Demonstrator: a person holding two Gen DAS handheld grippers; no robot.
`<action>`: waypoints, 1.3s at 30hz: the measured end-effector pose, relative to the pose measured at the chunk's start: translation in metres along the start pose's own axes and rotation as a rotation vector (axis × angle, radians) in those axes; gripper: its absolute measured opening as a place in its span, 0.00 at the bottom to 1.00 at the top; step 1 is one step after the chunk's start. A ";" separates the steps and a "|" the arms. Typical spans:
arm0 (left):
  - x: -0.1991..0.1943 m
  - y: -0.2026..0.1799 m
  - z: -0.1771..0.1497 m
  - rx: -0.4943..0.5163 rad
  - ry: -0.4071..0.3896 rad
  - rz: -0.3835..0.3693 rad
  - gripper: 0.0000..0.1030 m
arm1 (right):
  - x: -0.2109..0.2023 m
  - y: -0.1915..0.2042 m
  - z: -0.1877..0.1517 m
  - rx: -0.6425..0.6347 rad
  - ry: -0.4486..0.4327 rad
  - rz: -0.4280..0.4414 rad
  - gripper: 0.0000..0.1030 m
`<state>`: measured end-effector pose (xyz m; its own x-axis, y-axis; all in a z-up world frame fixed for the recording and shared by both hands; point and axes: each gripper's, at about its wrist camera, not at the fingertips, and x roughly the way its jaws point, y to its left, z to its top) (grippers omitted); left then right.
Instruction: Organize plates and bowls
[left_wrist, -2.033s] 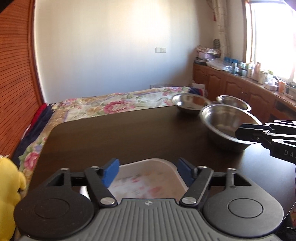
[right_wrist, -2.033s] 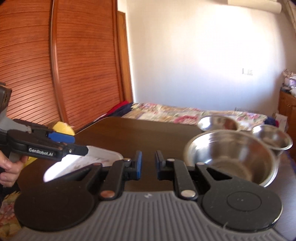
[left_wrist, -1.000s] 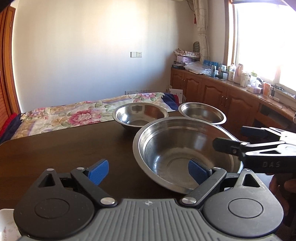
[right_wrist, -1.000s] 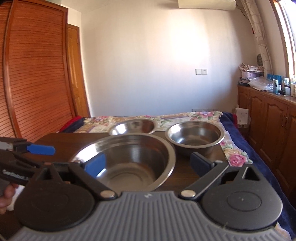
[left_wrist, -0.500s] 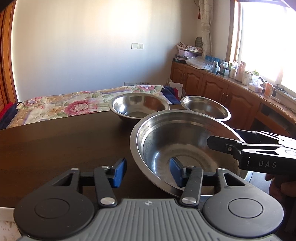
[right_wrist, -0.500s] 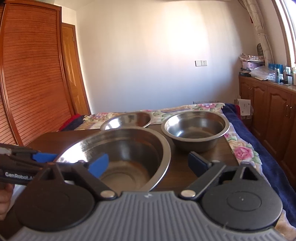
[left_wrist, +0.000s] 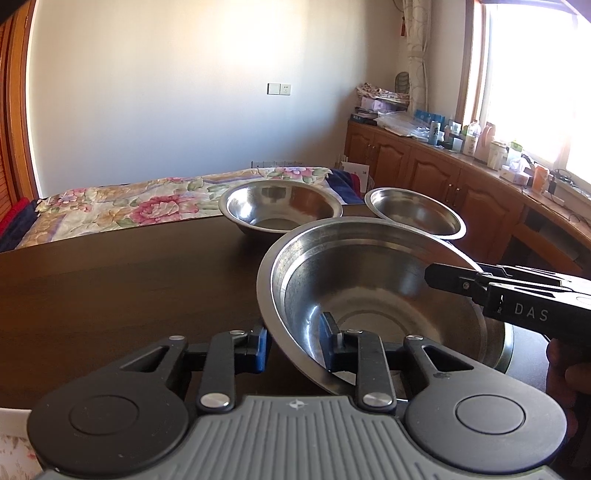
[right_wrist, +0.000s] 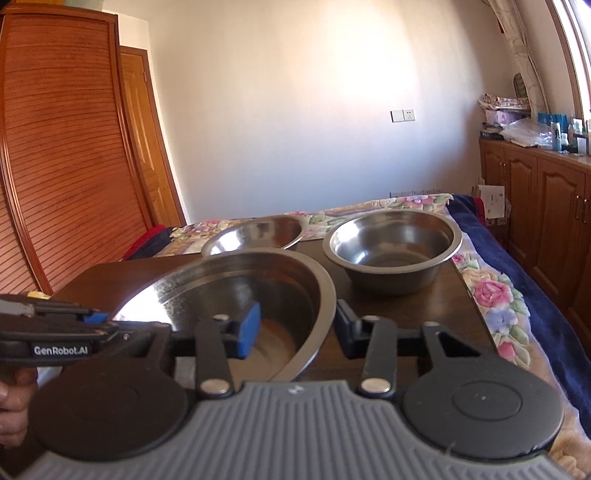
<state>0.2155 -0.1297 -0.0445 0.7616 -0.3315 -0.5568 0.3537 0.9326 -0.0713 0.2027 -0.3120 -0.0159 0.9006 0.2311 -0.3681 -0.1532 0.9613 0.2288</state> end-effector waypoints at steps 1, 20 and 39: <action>0.000 0.000 0.000 -0.001 0.002 -0.001 0.28 | 0.001 0.000 0.000 0.002 0.001 -0.003 0.38; -0.051 0.009 -0.001 -0.006 -0.051 -0.011 0.29 | -0.024 0.019 0.009 0.002 -0.034 0.006 0.28; -0.090 0.018 -0.046 0.003 -0.007 -0.035 0.32 | -0.050 0.044 -0.028 0.064 0.002 0.040 0.28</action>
<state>0.1285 -0.0765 -0.0343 0.7528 -0.3645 -0.5482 0.3816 0.9202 -0.0878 0.1392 -0.2775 -0.0129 0.8936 0.2694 -0.3590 -0.1625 0.9398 0.3007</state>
